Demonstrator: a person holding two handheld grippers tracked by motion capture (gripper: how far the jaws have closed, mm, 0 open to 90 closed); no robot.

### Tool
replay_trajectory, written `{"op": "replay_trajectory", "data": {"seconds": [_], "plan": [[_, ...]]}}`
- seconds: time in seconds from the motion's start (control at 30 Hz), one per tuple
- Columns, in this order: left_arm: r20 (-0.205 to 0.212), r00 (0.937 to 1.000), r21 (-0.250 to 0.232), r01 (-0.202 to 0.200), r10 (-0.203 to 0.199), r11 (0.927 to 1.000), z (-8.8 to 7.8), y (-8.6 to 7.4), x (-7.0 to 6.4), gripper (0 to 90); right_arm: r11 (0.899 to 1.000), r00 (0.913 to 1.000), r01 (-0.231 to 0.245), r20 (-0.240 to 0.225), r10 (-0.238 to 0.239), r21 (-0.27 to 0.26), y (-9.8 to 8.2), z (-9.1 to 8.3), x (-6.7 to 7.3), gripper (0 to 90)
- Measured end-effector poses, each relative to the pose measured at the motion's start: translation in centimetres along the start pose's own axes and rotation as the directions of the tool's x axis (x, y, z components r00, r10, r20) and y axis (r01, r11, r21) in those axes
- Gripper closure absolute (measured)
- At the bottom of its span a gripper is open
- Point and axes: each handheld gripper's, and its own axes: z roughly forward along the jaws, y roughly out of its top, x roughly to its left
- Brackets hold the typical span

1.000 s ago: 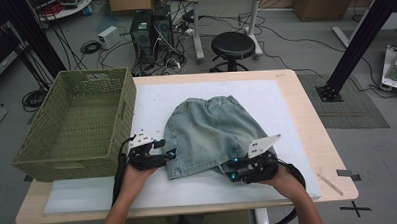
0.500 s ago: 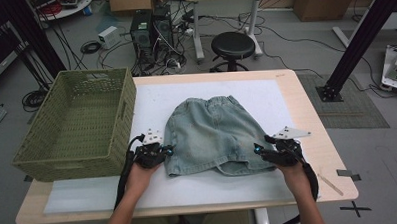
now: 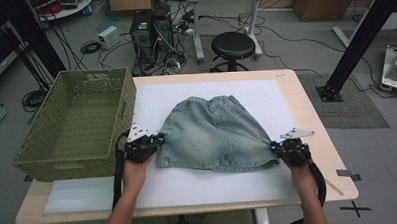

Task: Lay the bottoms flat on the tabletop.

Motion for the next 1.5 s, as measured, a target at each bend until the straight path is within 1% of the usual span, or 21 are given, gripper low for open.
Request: {"op": "replay_trajectory", "data": {"seconds": [0.03,0.1,0.2,0.27,0.33,0.4,0.5,0.57,0.63,0.77,0.83,0.93,0.97,1.03,1.07,1.13,1.17,1.27,1.37,1.43,1.5], "plan": [[-0.001,1.0,0.003,-0.004,0.004,1.0,0.1,0.0,0.0,86.7,1.0,0.9998,-0.011,0.013,0.011,-0.019,0.1,-0.4,-0.2,88.7],[-0.003,0.9999,0.011,-0.015,0.015,0.9998,0.3,-0.1,-0.1,86.6,0.999,0.9987,0.002,0.05,0.0,-0.038,0.2,-0.8,-0.2,88.6],[0.033,0.9993,0.018,-0.018,0.017,0.9997,0.4,-0.3,-0.1,83.9,0.999,0.9973,0.034,0.064,-0.035,0.003,0.4,-0.4,0.4,85.8],[0.035,0.9992,-0.002,-0.02,0.021,0.9998,0.1,-0.4,0.0,68.7,1.0,0.9974,0.022,0.069,-0.021,-0.015,0.4,-0.5,0.5,69.4],[0.049,0.9988,-0.029,-0.01,0.012,0.9995,-0.2,-0.4,0.1,59.0,0.997,0.9999,0.003,0.017,-0.002,-0.077,0.7,-1.0,0.5,65.7],[0.065,0.9976,-0.046,-0.02,0.023,0.9987,-0.3,-0.4,0.1,53.3,0.991,0.9998,-0.002,-0.02,0.0,-0.131,1.1,-1.3,1.1,62.3],[0.089,0.995,-0.075,-0.037,0.044,0.9965,-0.4,-0.3,-0.1,47.4,0.984,0.9947,0.025,-0.094,-0.042,-0.178,2.3,-1.0,2.8,56.7],[0.101,0.9933,-0.081,-0.048,0.056,0.9955,-0.4,-0.2,-0.2,43.4,0.981,0.9859,0.058,-0.144,-0.086,-0.187,3.3,-0.4,4.2,50.7],[0.113,0.9917,-0.079,-0.052,0.061,0.9955,-0.4,-0.1,-0.2,38.3,0.979,0.9725,0.078,-0.202,-0.116,-0.186,4.4,0.5,5.7,47.1],[0.143,0.9861,-0.091,-0.072,0.085,0.9932,-0.5,0.1,-0.4,36.7,0.98,0.9507,0.087,-0.279,-0.135,-0.177,6.7,2.0,7.7,45.0],[0.152,0.9841,-0.091,-0.079,0.092,0.9927,-0.6,0.2,-0.6,36.7,0.981,0.936,0.113,-0.314,-0.159,-0.158,8.0,3.0,8.7,45.2],[0.16,0.9826,-0.088,-0.082,0.095,0.9928,-0.7,0.2,-0.7,36.7,0.983,0.9271,0.165,-0.328,-0.182,-0.079,9.4,5.0,10.0,49.0],[0.162,0.9819,-0.085,-0.086,0.099,0.9927,-0.7,0.2,-0.7,36.8,0.984,0.9216,0.172,-0.347,-0.175,-0.039,9.7,5.7,10.3,58.4],[0.162,0.9815,-0.084,-0.089,0.102,0.9925,-0.8,0.1,-0.7,36.9,0.976,0.9114,0.22,-0.356,-0.206,-0.001,10.2,6.6,10.6,82.3],[0.162,0.9814,-0.082,-0.09,0.103,0.9925,-0.8,0.1,-0.6,37.0,0.973,0.9085,0.229,-0.36,-0.213,0.002,10.4,6.7,10.7,88.4],[0.162,0.9815,-0.08,-0.09,0.102,0.9927,-0.9,0.0,-0.5,37.1,0.971,0.9043,0.237,-0.364,-0.224,-0.008,10.9,6.5,10.7,89.4],[0.162,0.9815,-0.078,-0.09,0.102,0.9929,-0.9,0.0,-0.4,37.0,0.973,0.9045,0.23,-0.363,-0.224,-0.026,11.2,6.4,10.7,89.6],[0.158,0.9828,-0.081,-0.084,0.096,0.9932,-0.8,0.0,-0.5,37.0,0.978,0.9173,0.189,-0.34,-0.207,-0.084,12.0,5.9,10.2,89.7],[0.153,0.9833,-0.074,-0.088,0.098,0.9934,-0.7,-0.1,-0.8,37.0,0.982,0.9415,0.147,-0.288,-0.176,-0.119,12.7,5.9,9.8,89.6],[0.153,0.983,-0.068,-0.092,0.102,0.9934,-0.6,-0.1,-0.9,37.0,0.982,0.9611,0.122,-0.229,-0.154,-0.148,13.1,6.0,9.6,89.5],[0.156,0.9826,-0.057,-0.093,0.101,0.994,-0.5,-0.2,-1.0,36.9,0.98,0.9764,0.098,-0.173,-0.129,-0.174,13.4,6.2,9.4,89.2]]}}
